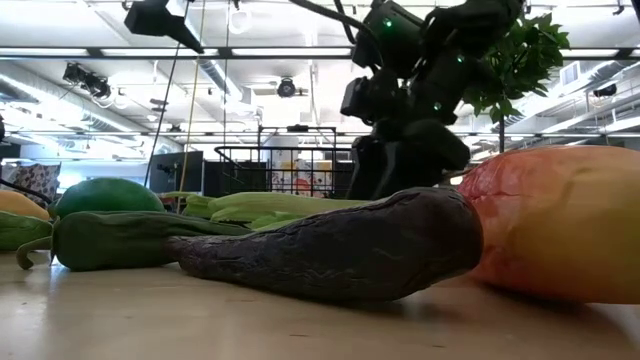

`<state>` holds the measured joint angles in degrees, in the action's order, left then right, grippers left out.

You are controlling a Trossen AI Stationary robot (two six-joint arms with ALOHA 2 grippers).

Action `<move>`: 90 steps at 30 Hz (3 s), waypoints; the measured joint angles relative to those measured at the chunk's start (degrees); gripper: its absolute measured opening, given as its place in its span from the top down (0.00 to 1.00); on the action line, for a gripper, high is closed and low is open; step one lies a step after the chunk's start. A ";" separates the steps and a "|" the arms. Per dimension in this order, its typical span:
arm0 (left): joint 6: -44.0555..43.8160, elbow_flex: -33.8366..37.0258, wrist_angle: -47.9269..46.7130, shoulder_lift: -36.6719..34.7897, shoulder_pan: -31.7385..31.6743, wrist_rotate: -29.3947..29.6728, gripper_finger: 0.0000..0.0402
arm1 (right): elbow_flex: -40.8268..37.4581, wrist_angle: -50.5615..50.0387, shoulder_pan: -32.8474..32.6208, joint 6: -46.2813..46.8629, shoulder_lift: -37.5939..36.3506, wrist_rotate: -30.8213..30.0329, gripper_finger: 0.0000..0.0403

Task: Build produce basket
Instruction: Put the celery into the wire basket

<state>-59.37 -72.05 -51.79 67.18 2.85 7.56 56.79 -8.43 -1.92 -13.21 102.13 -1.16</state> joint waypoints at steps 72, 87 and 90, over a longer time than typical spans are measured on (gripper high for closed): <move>7.63 -0.04 12.54 -11.34 -5.68 -1.72 0.03 | 5.14 12.84 13.15 25.63 -14.96 -9.34 0.82; 13.77 -0.02 12.09 -11.34 -5.68 0.75 0.03 | 5.14 11.50 17.97 17.60 -11.58 -6.78 0.80; 13.77 -0.02 12.04 -11.32 -5.68 1.45 0.03 | 5.12 11.22 17.97 17.49 -10.98 -6.57 0.76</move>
<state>-45.60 -72.07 -39.75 55.86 -2.83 9.01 61.91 2.79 16.05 4.27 91.15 -7.73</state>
